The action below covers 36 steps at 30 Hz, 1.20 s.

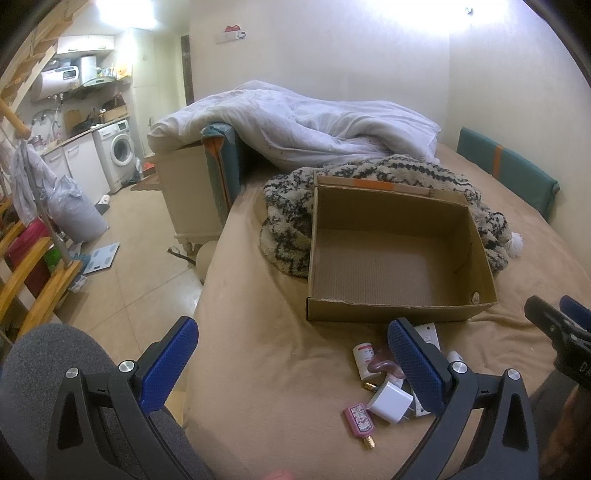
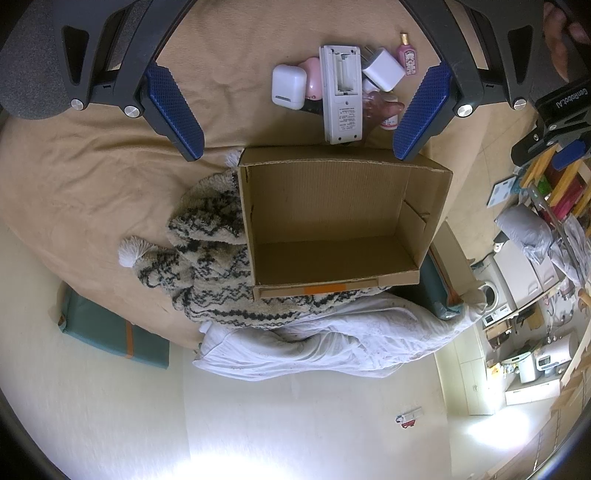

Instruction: Organize rigid objects

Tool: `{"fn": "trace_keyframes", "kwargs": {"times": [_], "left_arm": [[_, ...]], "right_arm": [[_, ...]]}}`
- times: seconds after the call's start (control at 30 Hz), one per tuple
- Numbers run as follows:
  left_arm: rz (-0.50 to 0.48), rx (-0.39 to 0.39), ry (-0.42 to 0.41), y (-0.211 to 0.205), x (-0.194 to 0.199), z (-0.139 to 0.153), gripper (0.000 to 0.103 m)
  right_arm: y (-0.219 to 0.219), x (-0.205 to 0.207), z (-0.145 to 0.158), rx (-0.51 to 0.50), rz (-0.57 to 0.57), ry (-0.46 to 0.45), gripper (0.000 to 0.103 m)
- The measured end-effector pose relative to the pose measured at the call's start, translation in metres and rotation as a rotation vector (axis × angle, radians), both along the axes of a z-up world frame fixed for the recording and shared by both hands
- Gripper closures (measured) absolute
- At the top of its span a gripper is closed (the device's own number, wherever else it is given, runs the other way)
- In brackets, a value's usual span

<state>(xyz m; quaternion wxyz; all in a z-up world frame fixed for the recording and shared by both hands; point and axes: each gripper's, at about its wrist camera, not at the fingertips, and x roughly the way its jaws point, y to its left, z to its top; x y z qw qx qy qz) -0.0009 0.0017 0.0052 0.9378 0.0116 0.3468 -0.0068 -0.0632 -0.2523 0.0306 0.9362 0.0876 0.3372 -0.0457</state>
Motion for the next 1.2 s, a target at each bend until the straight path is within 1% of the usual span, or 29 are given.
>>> {"fn": "trace_keyframes", "kwargs": {"times": [0.93, 1.2], "left_arm": [[0.004, 0.002, -0.004, 0.0005, -0.0013, 0.0026, 0.001], [0.018, 0.003, 0.0, 0.0056, 0.0, 0.0019, 0.001]], "right_arm": [[0.0003, 0.0, -0.0014, -0.002, 0.002, 0.0, 0.0], [0.0, -0.0002, -0.0013, 0.001, 0.004, -0.002, 0.0]]}}
